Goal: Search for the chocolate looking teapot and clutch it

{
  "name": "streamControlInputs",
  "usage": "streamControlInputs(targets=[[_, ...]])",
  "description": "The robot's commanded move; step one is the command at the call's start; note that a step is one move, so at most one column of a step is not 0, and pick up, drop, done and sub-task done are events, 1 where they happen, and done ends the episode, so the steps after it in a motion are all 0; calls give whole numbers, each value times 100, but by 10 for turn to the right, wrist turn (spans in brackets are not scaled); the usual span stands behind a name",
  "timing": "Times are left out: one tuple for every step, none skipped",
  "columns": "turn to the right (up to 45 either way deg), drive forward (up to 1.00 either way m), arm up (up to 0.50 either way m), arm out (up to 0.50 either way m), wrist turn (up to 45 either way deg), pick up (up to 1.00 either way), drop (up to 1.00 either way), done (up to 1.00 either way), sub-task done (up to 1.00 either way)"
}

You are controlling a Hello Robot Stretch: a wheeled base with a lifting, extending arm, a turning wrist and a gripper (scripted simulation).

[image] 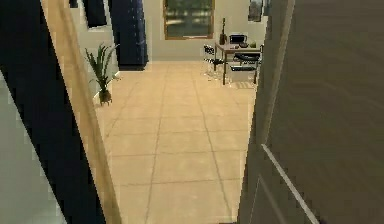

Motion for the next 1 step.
streamControlInputs(targets=[[0, 100, 0, 0, 0, 0, 0, 0, 0]])
